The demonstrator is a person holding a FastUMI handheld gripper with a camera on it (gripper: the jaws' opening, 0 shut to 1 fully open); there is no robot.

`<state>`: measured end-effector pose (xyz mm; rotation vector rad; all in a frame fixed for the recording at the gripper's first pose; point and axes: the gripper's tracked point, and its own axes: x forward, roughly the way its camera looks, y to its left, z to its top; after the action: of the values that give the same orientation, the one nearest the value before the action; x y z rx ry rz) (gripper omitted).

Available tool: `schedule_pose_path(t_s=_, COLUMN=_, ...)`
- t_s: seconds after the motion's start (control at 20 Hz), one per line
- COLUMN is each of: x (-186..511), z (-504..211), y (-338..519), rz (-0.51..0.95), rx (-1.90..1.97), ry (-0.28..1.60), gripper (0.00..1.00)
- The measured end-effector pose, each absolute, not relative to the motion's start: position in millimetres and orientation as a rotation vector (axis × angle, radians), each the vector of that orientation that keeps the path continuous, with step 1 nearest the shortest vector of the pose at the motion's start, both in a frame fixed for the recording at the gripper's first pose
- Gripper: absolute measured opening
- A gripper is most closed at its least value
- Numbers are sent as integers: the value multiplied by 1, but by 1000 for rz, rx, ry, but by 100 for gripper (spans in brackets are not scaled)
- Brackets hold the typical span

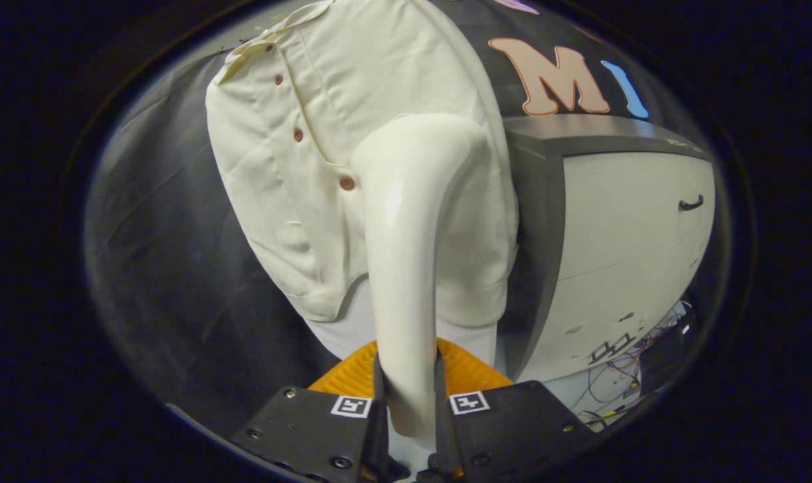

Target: Iron the clothes twice with a garment steamer, once on the left side and once on the right side.

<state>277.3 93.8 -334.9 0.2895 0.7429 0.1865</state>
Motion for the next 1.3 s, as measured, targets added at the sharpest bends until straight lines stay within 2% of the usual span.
schedule_pose_path(t_s=0.35, x=250, z=-344, y=91, rz=171, rx=314, ry=780, gripper=28)
schedule_pose_path(t_s=0.75, x=169, z=-327, y=89, rz=105, rx=312, ry=783, gripper=28)
schedule_pose_path(t_s=1.05, x=104, z=-271, y=107, rz=53, rx=272, ry=705, gripper=28)
schedule_pose_path(t_s=1.3, x=48, z=-207, y=139, rz=126, rx=160, ry=613, gripper=28)
